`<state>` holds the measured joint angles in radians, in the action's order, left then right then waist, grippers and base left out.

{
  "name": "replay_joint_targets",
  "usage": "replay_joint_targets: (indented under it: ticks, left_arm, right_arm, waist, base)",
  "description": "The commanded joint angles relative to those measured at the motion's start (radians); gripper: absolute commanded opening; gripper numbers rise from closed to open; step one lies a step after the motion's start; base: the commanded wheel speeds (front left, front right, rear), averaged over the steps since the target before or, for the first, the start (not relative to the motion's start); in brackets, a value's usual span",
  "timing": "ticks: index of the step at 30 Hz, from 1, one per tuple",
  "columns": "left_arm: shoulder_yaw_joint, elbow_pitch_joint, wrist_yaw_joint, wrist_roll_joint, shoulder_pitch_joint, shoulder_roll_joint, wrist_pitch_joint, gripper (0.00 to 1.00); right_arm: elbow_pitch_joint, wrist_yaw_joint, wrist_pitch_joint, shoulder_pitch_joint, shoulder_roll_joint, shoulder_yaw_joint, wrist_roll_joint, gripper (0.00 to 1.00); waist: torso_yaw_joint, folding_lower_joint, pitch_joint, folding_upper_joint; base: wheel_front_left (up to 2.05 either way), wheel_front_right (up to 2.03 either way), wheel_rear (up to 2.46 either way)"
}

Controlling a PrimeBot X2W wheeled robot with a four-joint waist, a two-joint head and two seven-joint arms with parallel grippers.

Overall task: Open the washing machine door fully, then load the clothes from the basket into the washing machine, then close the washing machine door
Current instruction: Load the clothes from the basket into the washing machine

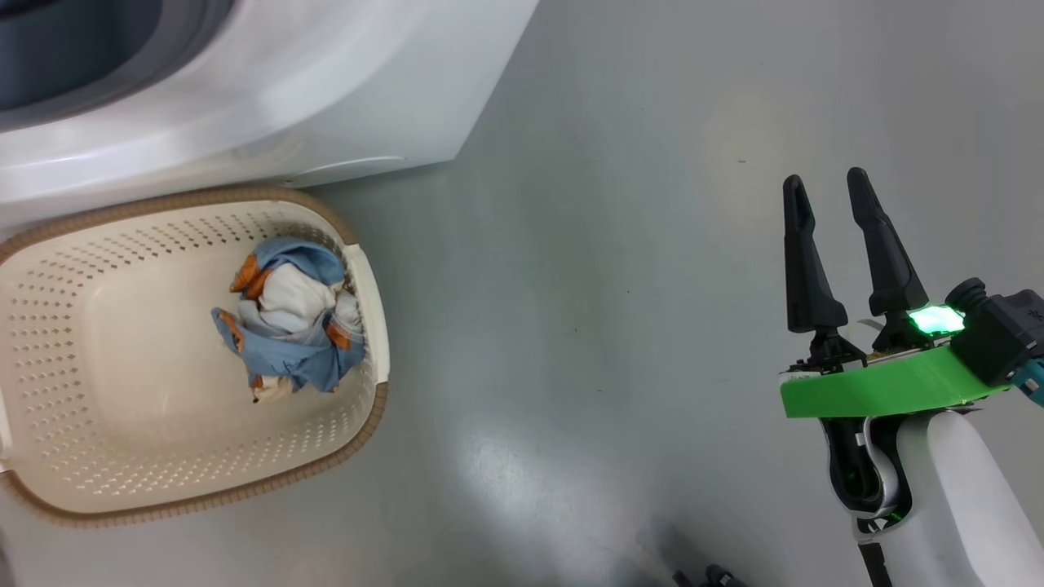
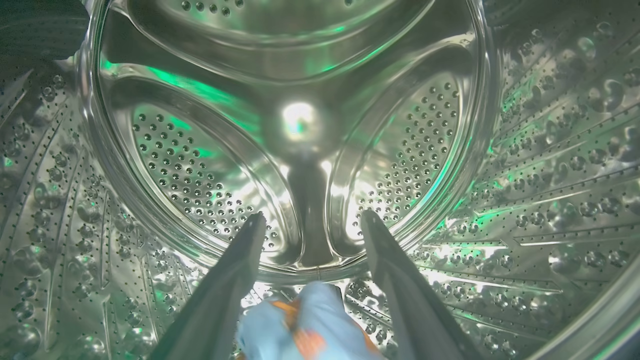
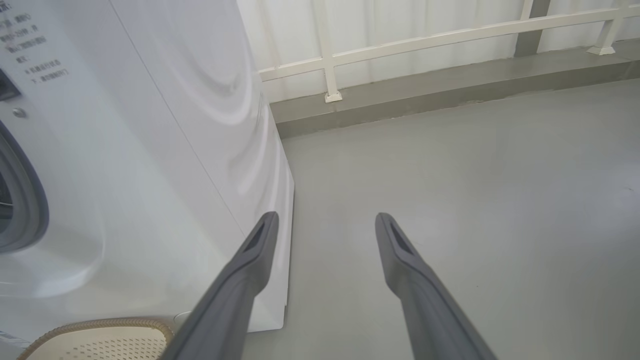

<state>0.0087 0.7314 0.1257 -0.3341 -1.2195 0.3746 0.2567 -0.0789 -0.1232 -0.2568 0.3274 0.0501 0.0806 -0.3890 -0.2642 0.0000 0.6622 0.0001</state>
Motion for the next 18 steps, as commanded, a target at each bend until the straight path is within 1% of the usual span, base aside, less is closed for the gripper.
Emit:
replay_joint_targets:
  ticks: [1,7,12,18]
  left_arm:
    - [0.013,-0.028,0.005,0.013,0.033,0.036,0.005,1.00]
    - [0.037,-0.048,0.005,0.018,0.088,0.007,0.005,1.00]
    - [0.069,-0.077,0.005,0.015,0.164,-0.025,0.005,1.00]
    - [0.093,-0.134,0.005,0.036,0.261,-0.067,0.005,1.00]
  right_arm:
    - [0.021,-0.008,-0.005,0.001,0.002,0.015,-0.019,1.00]
    - [0.019,-0.008,-0.005,-0.004,0.003,0.011,-0.014,1.00]
    - [0.017,-0.008,-0.005,-0.013,0.009,0.011,-0.011,1.00]
    - [0.014,-0.008,-0.005,-0.022,0.022,0.005,-0.010,1.00]
  waist:
    - [0.005,0.0000,-0.003,-0.0001]
    - [0.017,0.0000,-0.024,-0.0001]
    - [0.029,0.0000,-0.054,-0.0001]
    - [0.048,0.0000,-0.093,-0.0001]
  base:
    - [0.00,0.00,0.00]
    - [0.00,0.00,0.00]
    - [0.00,0.00,0.00]
    - [0.00,0.00,0.00]
